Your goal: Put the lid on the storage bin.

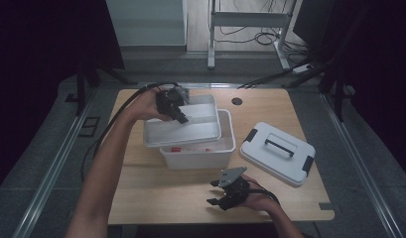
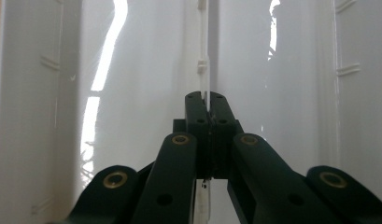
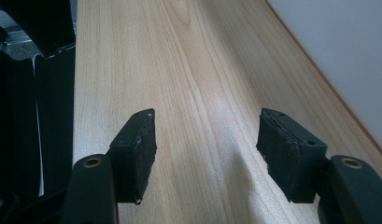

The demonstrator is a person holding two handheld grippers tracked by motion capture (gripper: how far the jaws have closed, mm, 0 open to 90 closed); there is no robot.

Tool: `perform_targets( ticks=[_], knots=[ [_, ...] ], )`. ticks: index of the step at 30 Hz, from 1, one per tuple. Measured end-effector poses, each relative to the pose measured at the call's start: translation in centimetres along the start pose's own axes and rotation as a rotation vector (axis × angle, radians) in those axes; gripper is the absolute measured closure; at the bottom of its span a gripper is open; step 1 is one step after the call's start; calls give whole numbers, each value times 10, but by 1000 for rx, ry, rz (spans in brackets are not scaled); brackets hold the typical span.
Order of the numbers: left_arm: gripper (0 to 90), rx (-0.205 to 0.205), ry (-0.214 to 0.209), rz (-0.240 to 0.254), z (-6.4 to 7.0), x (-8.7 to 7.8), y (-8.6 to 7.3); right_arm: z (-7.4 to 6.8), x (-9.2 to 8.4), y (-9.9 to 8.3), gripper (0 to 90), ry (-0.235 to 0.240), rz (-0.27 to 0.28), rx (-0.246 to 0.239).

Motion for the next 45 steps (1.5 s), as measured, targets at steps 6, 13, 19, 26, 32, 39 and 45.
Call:
perform_targets(
  ticks=[6,13,19,26,32,39,45],
  knots=[
    [900,15,-16,8,-1,13,9,0,2,-2,369,1,-8,-1],
    [900,19,-23,21,-1,22,15,0,3,-3,369,3,-12,2],
    [900,43,-28,18,1,24,24,0,3,-4,369,4,-12,6],
    [900,48,-31,14,2,31,29,0,3,-4,369,6,-14,4],
    [900,52,-41,2,2,40,33,0,3,-4,369,7,-13,4],
    [900,54,-44,-28,3,45,32,1,3,-5,369,5,-11,5],
    [898,54,-42,-33,4,50,31,1,3,-5,369,5,-11,6]
  ],
)
Point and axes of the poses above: each handheld gripper's, and its own axes: x roughly forward along the jaws, y roughly out of its top, z roughly to its right, the point moved 6 cm from there along x, roughly forward along the jaws, and after that the axes turned 6 degrees about y, right-handed, at the moved point
